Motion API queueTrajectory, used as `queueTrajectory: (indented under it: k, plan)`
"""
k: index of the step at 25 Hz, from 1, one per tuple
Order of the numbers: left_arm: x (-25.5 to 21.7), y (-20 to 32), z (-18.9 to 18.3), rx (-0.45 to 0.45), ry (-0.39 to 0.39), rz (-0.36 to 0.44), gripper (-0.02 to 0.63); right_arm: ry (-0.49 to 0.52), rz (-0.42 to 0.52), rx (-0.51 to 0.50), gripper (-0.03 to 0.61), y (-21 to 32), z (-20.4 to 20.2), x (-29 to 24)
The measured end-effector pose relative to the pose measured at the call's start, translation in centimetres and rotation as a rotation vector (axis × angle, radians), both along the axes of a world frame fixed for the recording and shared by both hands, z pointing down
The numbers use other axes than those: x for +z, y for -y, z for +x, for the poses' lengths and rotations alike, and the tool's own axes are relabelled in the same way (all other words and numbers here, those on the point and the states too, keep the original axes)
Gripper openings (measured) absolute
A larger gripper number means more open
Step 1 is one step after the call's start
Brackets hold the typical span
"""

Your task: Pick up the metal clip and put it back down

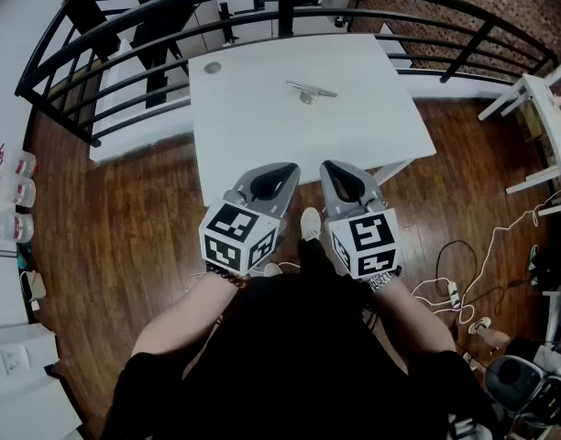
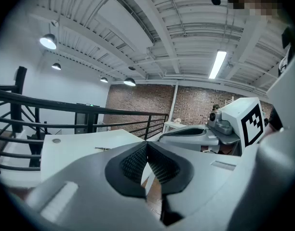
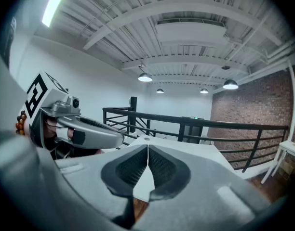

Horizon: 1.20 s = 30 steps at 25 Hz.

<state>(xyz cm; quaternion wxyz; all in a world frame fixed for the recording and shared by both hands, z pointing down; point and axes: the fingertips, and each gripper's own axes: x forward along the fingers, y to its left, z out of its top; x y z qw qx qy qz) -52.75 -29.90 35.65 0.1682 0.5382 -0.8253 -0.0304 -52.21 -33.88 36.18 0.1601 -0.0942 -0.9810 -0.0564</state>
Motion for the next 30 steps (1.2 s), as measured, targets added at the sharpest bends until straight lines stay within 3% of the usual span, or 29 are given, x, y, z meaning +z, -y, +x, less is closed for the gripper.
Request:
queueTrajectory:
  k: [16,30]
  plan:
    - [5.1,6.9,-12.2,-0.077,-0.092,-0.075,0.015,-0.118,0.052,-0.081,0.023,7.0,-12.7,5.9]
    - [10.6,9.3,-21.3,-0.186,-0.222,-0.145,0.015,-0.215,0.374,-0.201,0.052,11.3,-24.1,14.9]
